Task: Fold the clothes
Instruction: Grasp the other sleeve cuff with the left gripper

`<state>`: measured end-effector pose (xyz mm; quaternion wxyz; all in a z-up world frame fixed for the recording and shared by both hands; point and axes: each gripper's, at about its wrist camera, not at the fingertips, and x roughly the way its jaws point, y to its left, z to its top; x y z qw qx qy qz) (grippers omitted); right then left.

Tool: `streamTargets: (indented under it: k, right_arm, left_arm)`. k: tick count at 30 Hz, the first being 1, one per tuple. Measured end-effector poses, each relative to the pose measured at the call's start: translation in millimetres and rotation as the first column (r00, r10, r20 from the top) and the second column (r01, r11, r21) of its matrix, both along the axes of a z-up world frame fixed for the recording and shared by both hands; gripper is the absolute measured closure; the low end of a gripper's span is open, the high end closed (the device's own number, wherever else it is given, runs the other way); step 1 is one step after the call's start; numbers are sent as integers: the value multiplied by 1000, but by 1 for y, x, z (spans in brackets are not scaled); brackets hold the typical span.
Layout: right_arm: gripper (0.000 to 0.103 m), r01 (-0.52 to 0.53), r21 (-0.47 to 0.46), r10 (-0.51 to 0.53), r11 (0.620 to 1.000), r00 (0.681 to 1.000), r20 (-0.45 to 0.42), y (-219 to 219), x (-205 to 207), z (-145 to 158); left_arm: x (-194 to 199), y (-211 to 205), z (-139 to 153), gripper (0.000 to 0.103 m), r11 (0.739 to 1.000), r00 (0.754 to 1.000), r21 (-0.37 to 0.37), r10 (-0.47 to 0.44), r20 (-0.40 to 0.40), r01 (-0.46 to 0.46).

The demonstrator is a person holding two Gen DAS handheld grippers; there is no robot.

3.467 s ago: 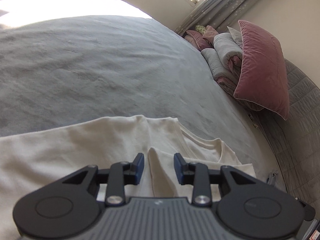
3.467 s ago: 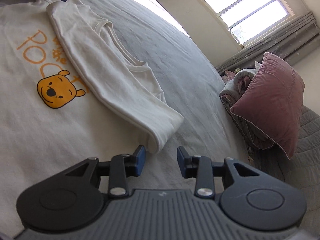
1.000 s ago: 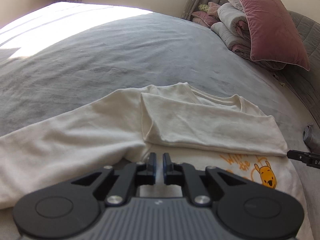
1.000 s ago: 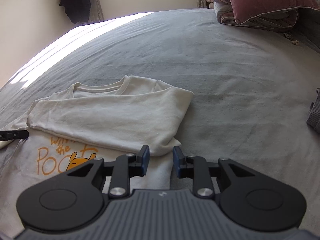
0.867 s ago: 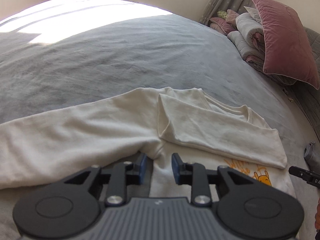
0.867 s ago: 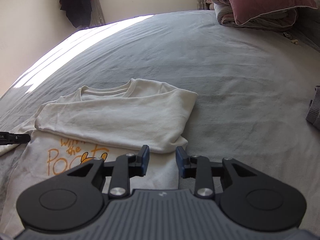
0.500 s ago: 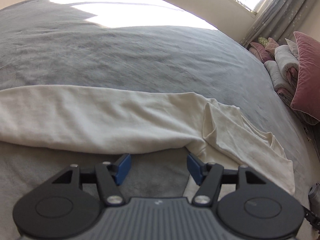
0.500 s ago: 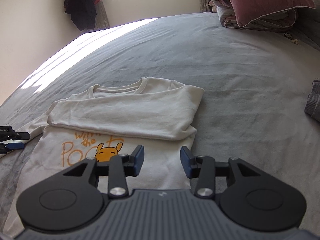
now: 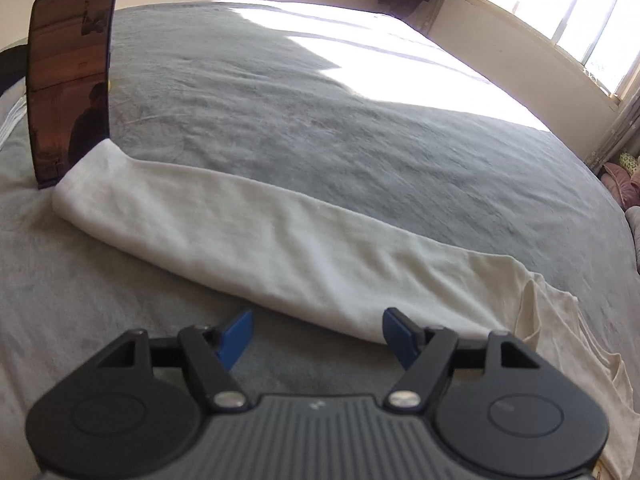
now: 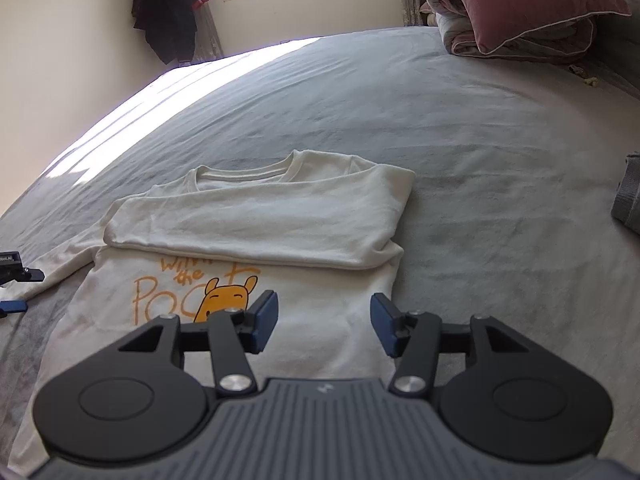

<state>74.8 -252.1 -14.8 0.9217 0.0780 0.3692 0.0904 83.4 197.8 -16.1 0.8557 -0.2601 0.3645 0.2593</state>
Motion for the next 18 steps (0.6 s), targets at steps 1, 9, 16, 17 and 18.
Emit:
streamTargets:
  k: [1, 9, 16, 17, 18]
  right_arm:
    - [47, -1, 1, 1, 1000, 1000, 0, 1, 0, 0]
    - [47, -21, 15, 21, 1000, 1000, 1, 6, 0, -2]
    - [47, -43, 28, 43, 999, 999, 4, 9, 2, -4]
    - [47, -46, 29, 46, 998, 999, 6, 9, 2, -4]
    - [47, -50, 31, 50, 998, 999, 8, 10, 2, -3]
  left_arm:
    - [-2, 5, 0, 30, 999, 999, 6, 35, 1, -35]
    - [-15, 44, -7, 36, 957, 958, 52, 286, 11, -286]
    - [-14, 51, -6, 91, 943, 946, 71, 322, 45, -324]
    - [-14, 52, -5, 96, 945, 946, 57, 318, 59, -321]
    - [-13, 52, -3, 96, 947, 947, 55, 313, 68, -317]
